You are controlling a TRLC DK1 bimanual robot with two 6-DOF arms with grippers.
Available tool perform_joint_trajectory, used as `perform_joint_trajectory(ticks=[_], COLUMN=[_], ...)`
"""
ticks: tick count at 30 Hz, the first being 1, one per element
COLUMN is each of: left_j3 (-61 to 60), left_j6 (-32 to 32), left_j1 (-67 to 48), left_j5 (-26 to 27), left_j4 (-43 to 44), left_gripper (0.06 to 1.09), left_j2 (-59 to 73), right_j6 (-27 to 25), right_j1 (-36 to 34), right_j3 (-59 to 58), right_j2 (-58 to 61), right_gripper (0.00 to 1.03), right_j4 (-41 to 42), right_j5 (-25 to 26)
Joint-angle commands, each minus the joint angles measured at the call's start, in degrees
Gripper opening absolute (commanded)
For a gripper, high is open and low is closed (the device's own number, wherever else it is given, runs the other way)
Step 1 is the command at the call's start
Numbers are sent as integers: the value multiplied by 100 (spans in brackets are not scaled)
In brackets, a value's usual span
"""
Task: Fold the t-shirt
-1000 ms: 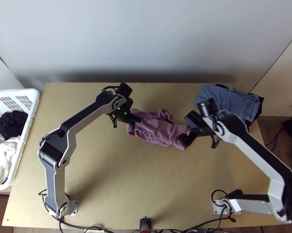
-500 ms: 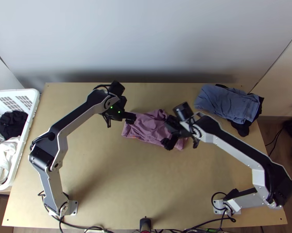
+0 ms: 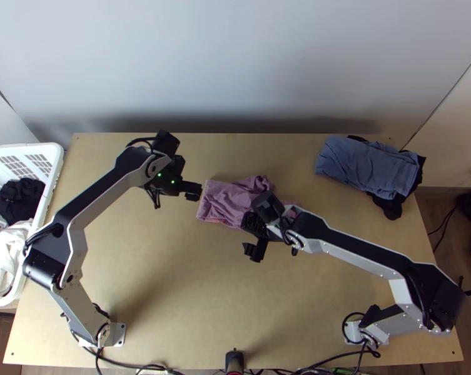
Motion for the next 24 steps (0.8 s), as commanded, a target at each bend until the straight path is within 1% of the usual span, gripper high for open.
perform_joint_trajectory(ticks=[1, 4, 13, 18, 20, 24], left_j3=[-310, -371, -248, -204, -204, -213], left_j6=[14, 14, 14, 14, 14, 14], left_j1=[139, 148, 121, 95, 86, 86], left_j5=[3, 3, 3, 3, 3, 3], left_j4=[45, 45, 63, 63, 63, 63], left_gripper=[101, 101, 101, 101, 101, 101], left_j2=[-280, -297, -174, -95, -95, -95], right_j6=[-542, -771, -876, -911, -911, -903], right_j1=[12, -138, -349, -480, -542, -647], right_j3=[-630, -788, -832, -639, -507, -138], right_j2=[57, 127, 461, 751, 865, 1050], right_gripper=[98, 98, 98, 98, 98, 98], right_j4=[991, 1229, 1466, 1642, 1738, 1756], right_j5=[435, 488, 488, 505, 602, 629])
